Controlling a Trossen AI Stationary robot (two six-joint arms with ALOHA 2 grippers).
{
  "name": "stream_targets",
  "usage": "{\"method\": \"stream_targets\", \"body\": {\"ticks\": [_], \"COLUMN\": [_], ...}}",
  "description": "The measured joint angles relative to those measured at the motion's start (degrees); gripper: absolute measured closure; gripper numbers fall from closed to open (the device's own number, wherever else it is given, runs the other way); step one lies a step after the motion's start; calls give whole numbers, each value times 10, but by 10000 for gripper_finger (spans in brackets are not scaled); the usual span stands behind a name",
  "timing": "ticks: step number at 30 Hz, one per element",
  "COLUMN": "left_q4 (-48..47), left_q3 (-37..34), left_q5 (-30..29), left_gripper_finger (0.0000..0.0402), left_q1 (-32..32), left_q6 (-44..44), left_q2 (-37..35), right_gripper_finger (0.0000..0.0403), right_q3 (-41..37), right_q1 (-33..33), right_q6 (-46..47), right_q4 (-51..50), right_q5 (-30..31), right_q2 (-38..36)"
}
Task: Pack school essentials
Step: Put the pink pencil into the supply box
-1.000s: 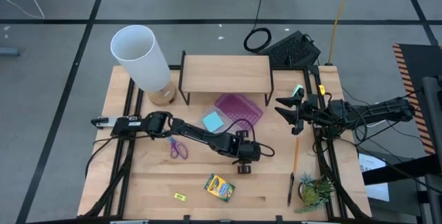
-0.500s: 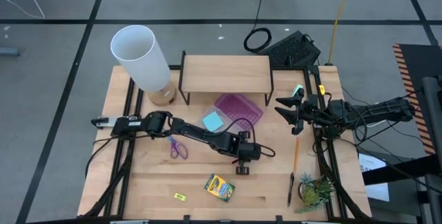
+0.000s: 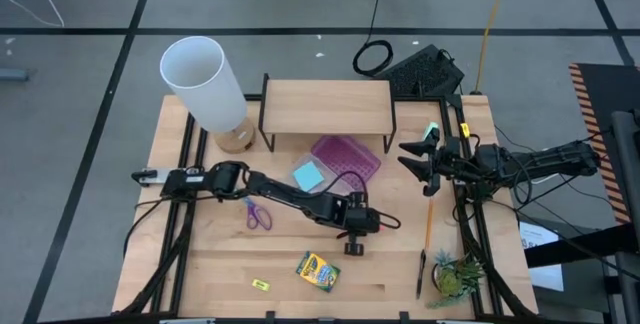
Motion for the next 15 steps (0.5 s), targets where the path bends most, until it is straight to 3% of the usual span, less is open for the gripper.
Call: {"method": "stream_targets", "body": {"ticks": [5, 9, 15], "left_q4": [-36, -83, -155], "left_q3": [1, 1, 2], "left_q5": [-4, 1, 59], "left_gripper_finger": [371, 318, 242], "left_q1": [1, 1, -8], "left_q6": [0, 14, 17], "left_q2": [-20, -28, -29], "right_gripper_finger": [218, 218, 218], "right_q3": [0, 0, 0], "right_q1": [0, 0, 0], "right_q6": [2, 11, 27], "right_q4": [-5, -10, -30], "right_q5": [0, 0, 0], "right_q2": [-9, -14, -21]}}
